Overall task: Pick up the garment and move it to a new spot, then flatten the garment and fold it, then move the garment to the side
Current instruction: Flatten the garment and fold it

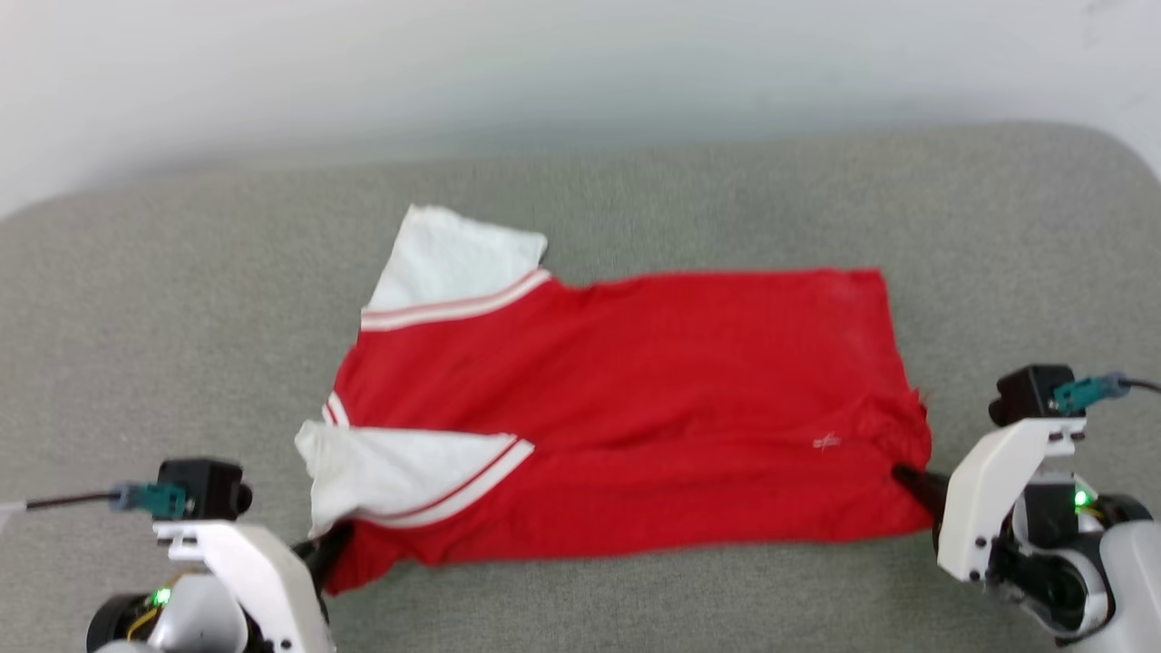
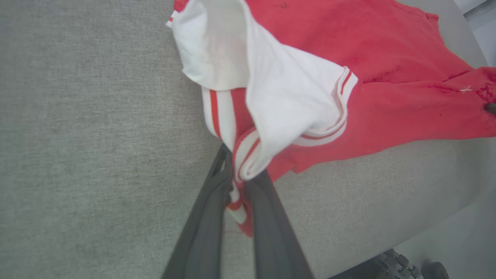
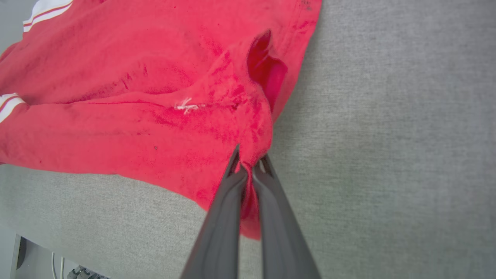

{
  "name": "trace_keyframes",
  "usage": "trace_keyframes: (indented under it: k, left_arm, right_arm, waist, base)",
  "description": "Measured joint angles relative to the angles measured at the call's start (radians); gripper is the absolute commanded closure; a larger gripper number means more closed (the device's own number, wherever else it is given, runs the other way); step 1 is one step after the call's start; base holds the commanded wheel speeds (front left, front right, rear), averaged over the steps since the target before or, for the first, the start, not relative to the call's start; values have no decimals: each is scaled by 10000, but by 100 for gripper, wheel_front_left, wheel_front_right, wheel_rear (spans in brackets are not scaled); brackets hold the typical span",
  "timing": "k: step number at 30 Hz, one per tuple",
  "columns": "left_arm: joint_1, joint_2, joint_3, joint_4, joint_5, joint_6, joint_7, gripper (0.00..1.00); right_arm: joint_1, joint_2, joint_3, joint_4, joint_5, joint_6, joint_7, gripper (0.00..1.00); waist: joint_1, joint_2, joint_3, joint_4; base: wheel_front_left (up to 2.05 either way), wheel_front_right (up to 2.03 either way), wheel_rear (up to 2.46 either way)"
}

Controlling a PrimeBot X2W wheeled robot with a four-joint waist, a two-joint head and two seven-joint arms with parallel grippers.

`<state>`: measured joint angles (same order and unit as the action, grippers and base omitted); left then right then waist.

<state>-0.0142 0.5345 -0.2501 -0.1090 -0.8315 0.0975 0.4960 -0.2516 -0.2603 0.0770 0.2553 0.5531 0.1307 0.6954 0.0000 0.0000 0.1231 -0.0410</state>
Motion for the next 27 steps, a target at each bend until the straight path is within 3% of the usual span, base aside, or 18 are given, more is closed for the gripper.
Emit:
trace_keyframes:
  k: [7, 13, 14, 15, 16, 17, 20, 27]
  left_arm:
    - [1249, 71, 169, -257, -286, 299, 25, 100]
    - [1837, -234, 151, -84, -541, 510, -98, 100]
    - [1821, -305, 169, 10, -523, 508, -242, 100]
    - [1770, -359, 155, 109, -527, 470, -286, 77]
    - [1724, -397, 113, 209, -527, 399, -328, 7]
    - [1664, -441, 94, 299, -512, 334, -426, 0]
    - [1462, -456, 94, 426, -385, 247, -642, 0]
    - [737, -449, 508, 244, 487, 449, -1941, 0]
  right_arm:
    - [1109, -48, -61, -506, 23, 0, 332, 100]
    - [1935, 186, -213, -782, 58, 0, 495, 100]
    - [1970, 226, -222, -765, 56, 0, 395, 82]
    - [1989, 240, -222, -755, 50, 0, 276, 0]
    - [2003, 263, -221, -767, 48, 0, 90, 0]
    - [2003, 291, -199, -813, 44, 0, -138, 0]
    - [1998, 297, -92, -1012, -36, 0, -746, 0]
    - [1795, 324, 61, -1804, -669, 0, -3868, 0]
  waist:
    - [-1, 0, -963, 72]
    - [-1, 0, -967, 18]
    - [-1, 0, -922, 7]
    - [-1, 0, -875, -3]
    - [-1, 0, -829, -12]
    - [-1, 0, -783, -25]
    - [-1, 0, -706, -68]
    - [-1, 0, -594, -314]
  base:
    - [0, 0, 0]
    - [0, 0, 0]
    - [0, 0, 0]
    - [0, 0, 0]
    - [0, 0, 0]
    - [0, 0, 0]
    - [0, 0, 0]
    - [0, 0, 0]
